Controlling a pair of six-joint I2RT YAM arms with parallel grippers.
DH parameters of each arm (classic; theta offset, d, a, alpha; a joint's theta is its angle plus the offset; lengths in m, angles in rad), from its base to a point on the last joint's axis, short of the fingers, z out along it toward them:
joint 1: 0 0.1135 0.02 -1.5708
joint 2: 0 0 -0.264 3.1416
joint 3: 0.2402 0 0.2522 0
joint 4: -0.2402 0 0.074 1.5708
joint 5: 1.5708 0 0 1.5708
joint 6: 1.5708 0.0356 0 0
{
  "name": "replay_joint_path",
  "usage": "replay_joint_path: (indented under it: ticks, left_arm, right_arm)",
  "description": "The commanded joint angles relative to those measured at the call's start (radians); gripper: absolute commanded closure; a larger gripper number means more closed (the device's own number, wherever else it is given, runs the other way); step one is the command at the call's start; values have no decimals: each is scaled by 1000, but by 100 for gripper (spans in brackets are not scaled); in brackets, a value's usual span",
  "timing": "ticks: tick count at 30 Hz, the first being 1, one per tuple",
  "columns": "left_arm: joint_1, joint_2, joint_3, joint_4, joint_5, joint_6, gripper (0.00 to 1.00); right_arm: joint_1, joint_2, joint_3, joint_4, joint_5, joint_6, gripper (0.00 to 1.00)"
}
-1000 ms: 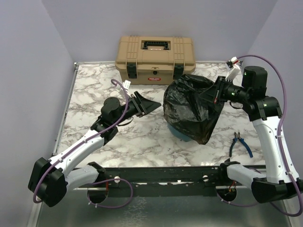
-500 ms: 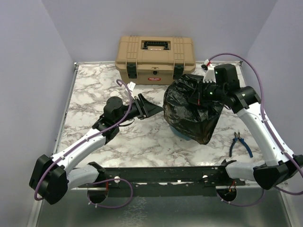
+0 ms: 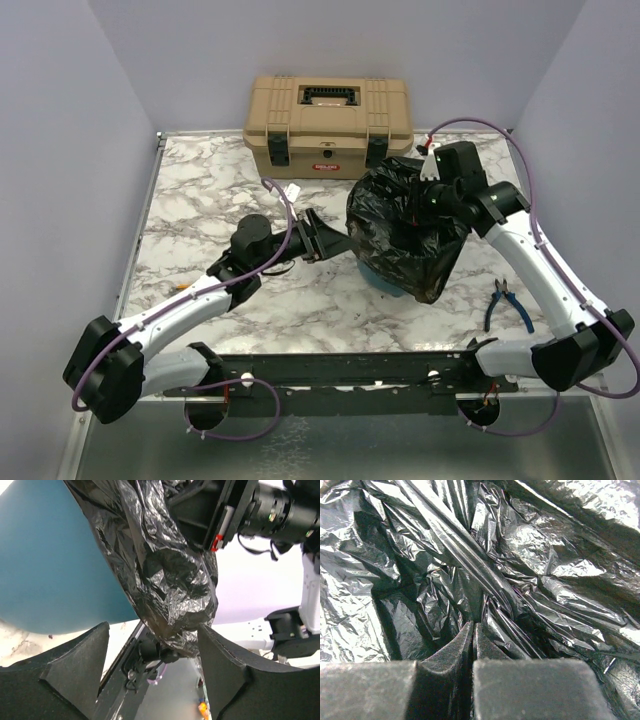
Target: Put the trash bags into the trash bin
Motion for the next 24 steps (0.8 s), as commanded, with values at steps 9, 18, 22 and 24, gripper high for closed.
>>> replay_joint_path:
  ticks: [9, 18, 22, 24]
  left_arm:
    - [-53, 50, -32, 220, -166, -103, 36]
    - [-69, 50, -50, 224, -191, -100, 83]
    - [-70, 61, -54, 224, -169, -91, 99]
    - [-70, 65, -56, 224, -156, -81, 100]
  right_arm:
    - [13, -70, -39, 37, -111, 18, 94]
    - [15, -127, -19, 69, -96, 58, 93]
    - [15, -150, 27, 46, 27, 67, 91]
    - [15, -140, 52, 18, 74, 52, 91]
